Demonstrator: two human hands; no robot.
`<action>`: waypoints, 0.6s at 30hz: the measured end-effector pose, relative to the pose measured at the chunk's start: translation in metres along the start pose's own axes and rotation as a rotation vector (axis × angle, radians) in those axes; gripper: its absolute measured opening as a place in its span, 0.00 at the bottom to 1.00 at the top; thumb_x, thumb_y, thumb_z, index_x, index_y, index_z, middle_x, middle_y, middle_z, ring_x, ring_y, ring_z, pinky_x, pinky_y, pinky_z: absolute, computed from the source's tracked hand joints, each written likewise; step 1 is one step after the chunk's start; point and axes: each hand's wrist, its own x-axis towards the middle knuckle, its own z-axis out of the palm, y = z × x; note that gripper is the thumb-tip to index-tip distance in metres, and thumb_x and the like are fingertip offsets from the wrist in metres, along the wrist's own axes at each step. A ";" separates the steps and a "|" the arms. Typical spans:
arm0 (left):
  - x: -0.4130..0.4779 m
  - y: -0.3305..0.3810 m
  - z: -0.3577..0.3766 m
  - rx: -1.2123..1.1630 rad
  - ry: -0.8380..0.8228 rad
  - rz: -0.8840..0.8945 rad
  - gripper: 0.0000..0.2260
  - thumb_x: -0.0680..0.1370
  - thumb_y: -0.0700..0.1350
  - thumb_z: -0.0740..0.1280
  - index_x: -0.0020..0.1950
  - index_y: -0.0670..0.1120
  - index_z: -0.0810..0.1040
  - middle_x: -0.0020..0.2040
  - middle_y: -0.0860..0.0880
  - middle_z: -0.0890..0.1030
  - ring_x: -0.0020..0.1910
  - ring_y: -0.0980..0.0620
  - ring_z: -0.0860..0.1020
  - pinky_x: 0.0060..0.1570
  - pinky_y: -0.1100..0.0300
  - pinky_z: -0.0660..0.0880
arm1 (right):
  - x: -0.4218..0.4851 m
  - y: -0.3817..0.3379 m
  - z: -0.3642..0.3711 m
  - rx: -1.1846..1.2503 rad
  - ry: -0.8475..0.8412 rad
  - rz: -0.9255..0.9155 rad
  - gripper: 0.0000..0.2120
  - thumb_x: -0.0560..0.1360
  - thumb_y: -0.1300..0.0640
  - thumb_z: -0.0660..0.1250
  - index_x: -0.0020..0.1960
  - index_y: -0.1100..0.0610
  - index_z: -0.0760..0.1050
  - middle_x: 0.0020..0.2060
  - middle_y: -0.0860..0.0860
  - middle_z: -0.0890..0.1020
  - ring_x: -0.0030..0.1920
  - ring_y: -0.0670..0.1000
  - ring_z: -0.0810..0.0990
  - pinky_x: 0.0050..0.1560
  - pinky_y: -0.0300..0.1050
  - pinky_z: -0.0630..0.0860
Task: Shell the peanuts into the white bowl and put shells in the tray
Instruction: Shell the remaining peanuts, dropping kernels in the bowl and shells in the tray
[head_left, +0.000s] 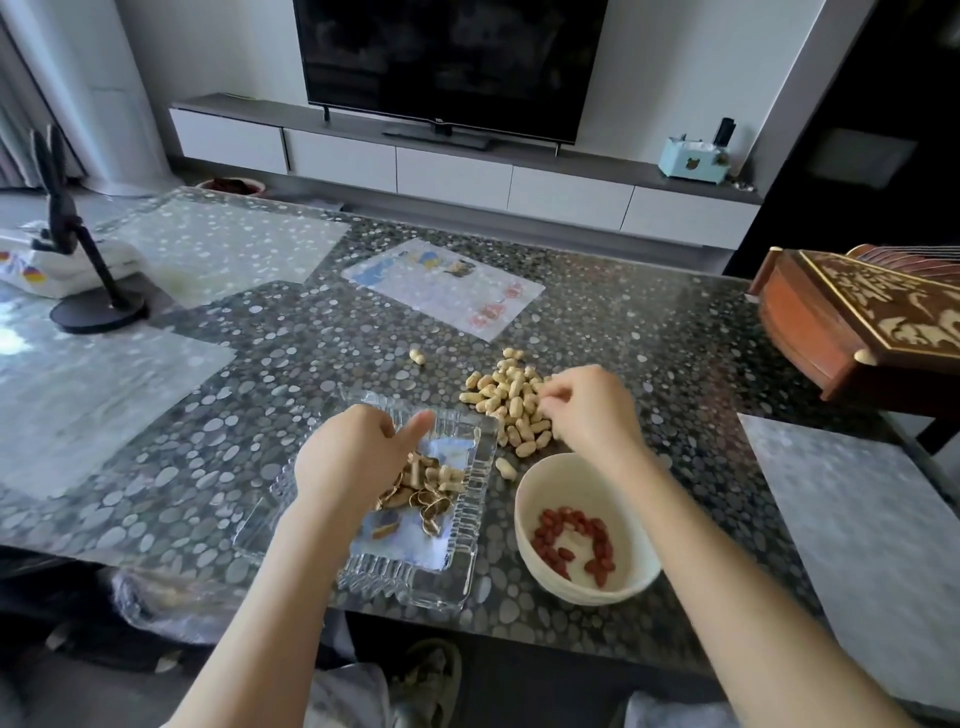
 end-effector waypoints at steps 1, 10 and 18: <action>0.000 0.001 -0.001 -0.011 0.016 0.004 0.26 0.77 0.63 0.57 0.28 0.46 0.61 0.23 0.50 0.65 0.23 0.50 0.63 0.26 0.63 0.57 | 0.014 0.011 0.000 -0.079 -0.018 0.089 0.13 0.76 0.62 0.64 0.33 0.56 0.77 0.30 0.52 0.78 0.35 0.56 0.76 0.32 0.45 0.72; -0.005 0.012 -0.004 -0.115 0.131 0.055 0.24 0.79 0.59 0.58 0.29 0.46 0.61 0.24 0.51 0.64 0.24 0.51 0.63 0.26 0.62 0.56 | 0.062 0.033 0.019 -0.134 -0.426 0.321 0.15 0.70 0.51 0.74 0.35 0.59 0.72 0.31 0.52 0.80 0.30 0.48 0.76 0.31 0.40 0.70; -0.012 0.028 0.001 -0.251 0.149 0.194 0.21 0.80 0.53 0.60 0.31 0.42 0.68 0.24 0.50 0.67 0.24 0.53 0.63 0.25 0.61 0.57 | 0.049 0.049 0.017 0.369 -0.253 0.398 0.09 0.74 0.60 0.71 0.39 0.64 0.78 0.32 0.56 0.80 0.29 0.47 0.75 0.25 0.37 0.70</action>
